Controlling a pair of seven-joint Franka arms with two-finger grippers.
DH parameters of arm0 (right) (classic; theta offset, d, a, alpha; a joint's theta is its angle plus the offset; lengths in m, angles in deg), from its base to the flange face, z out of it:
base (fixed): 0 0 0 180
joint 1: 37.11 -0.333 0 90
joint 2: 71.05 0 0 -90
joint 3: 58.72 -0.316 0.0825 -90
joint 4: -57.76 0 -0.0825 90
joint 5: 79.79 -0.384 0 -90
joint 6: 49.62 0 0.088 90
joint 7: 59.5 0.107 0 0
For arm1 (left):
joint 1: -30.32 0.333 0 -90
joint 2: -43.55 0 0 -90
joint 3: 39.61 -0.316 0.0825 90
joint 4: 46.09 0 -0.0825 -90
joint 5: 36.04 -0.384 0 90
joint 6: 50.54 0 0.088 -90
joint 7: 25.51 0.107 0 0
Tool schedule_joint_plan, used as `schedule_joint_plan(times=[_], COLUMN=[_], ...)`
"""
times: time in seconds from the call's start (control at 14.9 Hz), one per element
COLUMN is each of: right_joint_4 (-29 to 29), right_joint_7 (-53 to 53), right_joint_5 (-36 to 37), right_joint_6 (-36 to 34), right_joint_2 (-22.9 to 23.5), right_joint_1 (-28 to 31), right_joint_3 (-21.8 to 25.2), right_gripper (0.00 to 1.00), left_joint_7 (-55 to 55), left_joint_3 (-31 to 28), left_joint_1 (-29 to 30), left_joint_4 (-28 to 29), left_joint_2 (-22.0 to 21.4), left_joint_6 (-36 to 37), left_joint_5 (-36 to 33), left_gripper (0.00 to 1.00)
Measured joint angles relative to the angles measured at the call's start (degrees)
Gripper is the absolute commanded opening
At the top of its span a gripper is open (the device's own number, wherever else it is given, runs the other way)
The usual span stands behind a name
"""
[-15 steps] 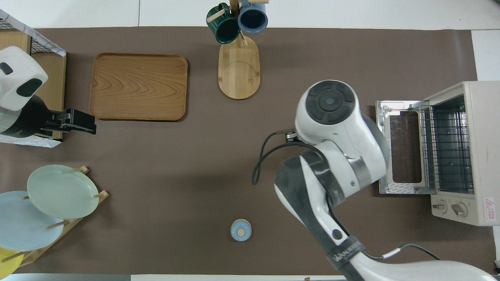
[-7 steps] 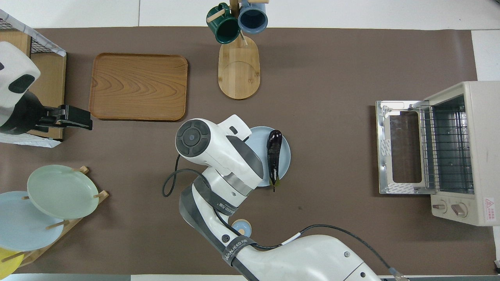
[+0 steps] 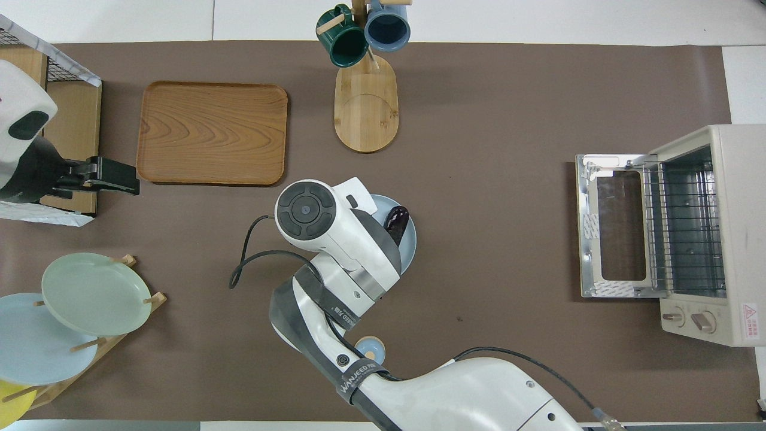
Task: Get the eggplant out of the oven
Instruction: 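Lower the plate with the right gripper while the left gripper approaches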
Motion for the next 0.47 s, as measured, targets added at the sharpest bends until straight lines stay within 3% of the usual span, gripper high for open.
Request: schedule_joint_plan(times=[0.2, 0.47], right_joint_4=[-0.6, 0.1], right_joint_7=[0.0, -4.3], right_joint_5=[-0.3, 1.3], right_joint_6=[1.3, -0.8], right_joint_2=[0.6, -0.8], right_joint_1=[0.4, 1.4], right_joint_3=[0.0, 0.9], right_gripper=[0.28, 0.26], left_joint_7=[0.0, 0.0], left_joint_3=[0.0, 0.0], left_joint_1=[0.0, 0.0], left_joint_4=[0.0, 0.0], left_joint_2=[0.2, 0.2], left_joint_6=[-0.9, -1.5], left_joint_5=[0.0, 0.5], left_gripper=[1.0, 1.0])
